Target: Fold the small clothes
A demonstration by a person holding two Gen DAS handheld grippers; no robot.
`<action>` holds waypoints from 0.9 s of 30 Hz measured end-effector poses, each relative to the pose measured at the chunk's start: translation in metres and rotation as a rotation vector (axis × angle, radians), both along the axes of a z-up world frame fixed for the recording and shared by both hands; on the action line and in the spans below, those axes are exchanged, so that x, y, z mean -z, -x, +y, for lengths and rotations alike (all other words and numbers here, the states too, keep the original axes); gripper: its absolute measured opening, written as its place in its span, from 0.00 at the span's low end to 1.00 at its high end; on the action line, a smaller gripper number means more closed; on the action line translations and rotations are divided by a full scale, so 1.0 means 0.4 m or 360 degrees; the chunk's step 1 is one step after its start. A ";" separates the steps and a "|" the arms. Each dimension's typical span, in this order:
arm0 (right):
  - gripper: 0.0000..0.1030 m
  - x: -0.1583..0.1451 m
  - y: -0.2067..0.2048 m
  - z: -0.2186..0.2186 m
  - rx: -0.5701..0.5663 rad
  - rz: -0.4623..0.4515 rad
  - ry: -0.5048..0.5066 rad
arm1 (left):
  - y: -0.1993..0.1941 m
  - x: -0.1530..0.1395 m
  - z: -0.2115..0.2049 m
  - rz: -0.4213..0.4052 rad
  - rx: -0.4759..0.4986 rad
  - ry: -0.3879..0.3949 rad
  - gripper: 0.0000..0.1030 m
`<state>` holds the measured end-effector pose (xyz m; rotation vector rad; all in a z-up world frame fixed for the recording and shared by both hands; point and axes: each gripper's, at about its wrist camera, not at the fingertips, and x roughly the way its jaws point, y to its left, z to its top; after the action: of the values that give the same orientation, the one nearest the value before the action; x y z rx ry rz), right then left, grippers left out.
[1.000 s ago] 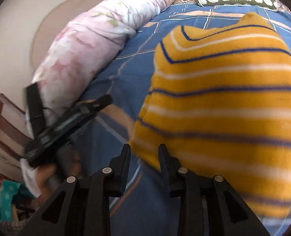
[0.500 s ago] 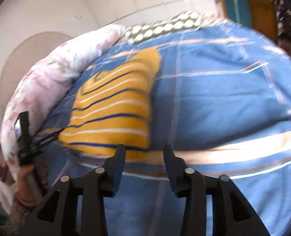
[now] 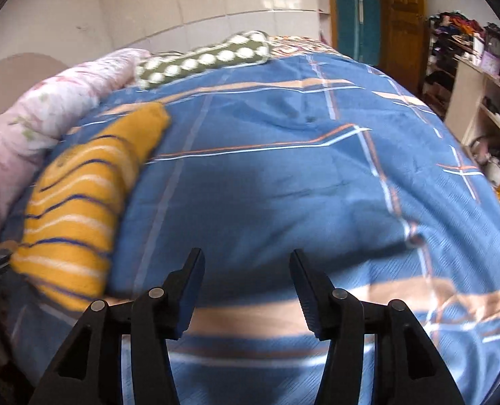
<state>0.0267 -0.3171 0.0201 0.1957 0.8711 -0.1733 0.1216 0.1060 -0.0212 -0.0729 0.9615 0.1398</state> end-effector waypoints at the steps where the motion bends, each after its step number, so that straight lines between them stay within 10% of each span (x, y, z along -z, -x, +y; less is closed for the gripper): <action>1: 0.55 0.009 -0.015 -0.019 0.0035 0.0018 0.0044 | 0.001 0.000 0.000 -0.0002 0.0006 0.0004 1.00; 12: 0.57 0.051 -0.024 -0.241 0.0212 0.0036 0.0029 | 0.032 -0.010 0.011 -0.0116 -0.0006 0.0040 1.00; 17: 1.00 0.070 -0.085 -0.232 0.0057 0.0090 0.0031 | 0.093 -0.052 0.011 -0.0327 -0.0111 -0.0027 1.00; 27: 1.00 0.074 -0.089 -0.221 0.0026 0.0103 0.0063 | 0.327 -0.237 -0.106 -0.0717 -0.0109 -0.0300 1.00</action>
<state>0.0623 -0.4054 -0.0097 0.1609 0.9296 -0.2131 -0.0094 0.0638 0.0737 0.0360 0.4935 0.2641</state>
